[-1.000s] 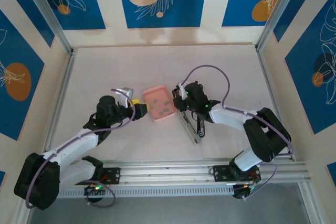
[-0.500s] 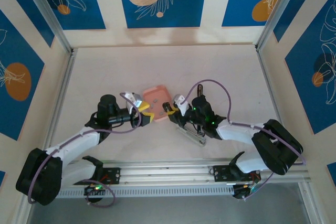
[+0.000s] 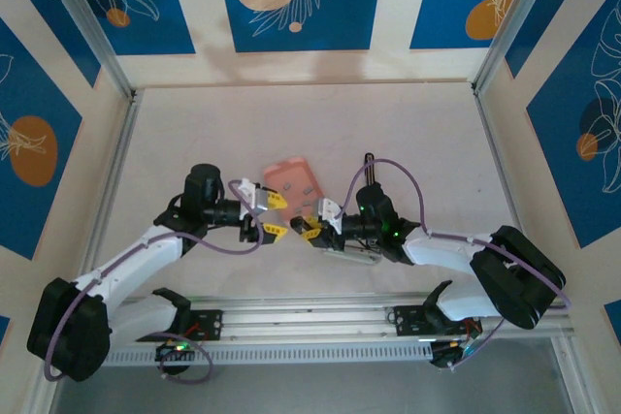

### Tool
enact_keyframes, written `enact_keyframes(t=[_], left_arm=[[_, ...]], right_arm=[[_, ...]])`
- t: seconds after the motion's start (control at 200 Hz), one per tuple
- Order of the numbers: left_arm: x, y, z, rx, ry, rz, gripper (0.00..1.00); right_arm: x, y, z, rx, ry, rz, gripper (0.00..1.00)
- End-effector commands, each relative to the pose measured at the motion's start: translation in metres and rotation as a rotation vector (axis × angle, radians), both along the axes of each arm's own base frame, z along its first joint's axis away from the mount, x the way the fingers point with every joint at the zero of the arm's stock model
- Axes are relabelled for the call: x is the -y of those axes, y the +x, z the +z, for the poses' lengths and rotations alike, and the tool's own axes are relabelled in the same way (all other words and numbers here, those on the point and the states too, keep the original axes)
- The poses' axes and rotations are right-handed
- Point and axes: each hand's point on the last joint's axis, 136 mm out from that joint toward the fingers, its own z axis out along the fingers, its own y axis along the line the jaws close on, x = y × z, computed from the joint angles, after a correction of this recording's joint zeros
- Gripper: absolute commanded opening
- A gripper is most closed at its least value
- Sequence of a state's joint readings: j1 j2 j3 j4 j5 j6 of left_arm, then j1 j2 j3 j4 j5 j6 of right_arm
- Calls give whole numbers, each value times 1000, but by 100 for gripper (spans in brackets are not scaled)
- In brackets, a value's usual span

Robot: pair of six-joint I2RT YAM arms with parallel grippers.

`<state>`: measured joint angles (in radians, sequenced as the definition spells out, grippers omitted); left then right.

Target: Load the staples into the stapler

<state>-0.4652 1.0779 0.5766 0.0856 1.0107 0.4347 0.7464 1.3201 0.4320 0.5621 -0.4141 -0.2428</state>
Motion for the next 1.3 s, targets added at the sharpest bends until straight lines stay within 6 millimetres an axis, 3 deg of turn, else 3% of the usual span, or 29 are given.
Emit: enact_keyframes(t=[0.0, 0.37, 0.52, 0.68, 0.74, 0.795, 0.885, 0.985, 1.17, 1.295], left_arm=[[0, -17, -5, 25, 26, -82, 62], [11, -19, -24, 2, 65, -84, 56], [11, -20, -25, -3, 70, -83, 44], [9, -20, -28, -5, 88, -80, 25], [8, -19, -27, -1, 101, -72, 21], [6, -18, -27, 7, 124, -58, 18], [1, -19, -27, 19, 170, -49, 17], [-6, -20, -26, 17, 233, -36, 17], [-22, -25, -27, 2, 374, -21, 17], [-32, -24, -26, 19, 441, 2, 17]], right_arm=[[-15, -6, 30, 102, 82, 98, 12], [-33, -10, 37, 105, 94, 136, 12], [-37, -11, 37, 105, 95, 146, 12], [-38, -10, 37, 104, 95, 138, 13], [-37, -9, 36, 96, 93, 127, 18], [-35, -7, 35, 80, 91, 103, 28], [-29, -2, 34, 6, 90, 46, 43], [-21, 5, 32, -107, 85, -32, 51], [-1, 18, 27, -391, 46, -225, 55], [14, 19, 8, -675, -31, -379, 54]])
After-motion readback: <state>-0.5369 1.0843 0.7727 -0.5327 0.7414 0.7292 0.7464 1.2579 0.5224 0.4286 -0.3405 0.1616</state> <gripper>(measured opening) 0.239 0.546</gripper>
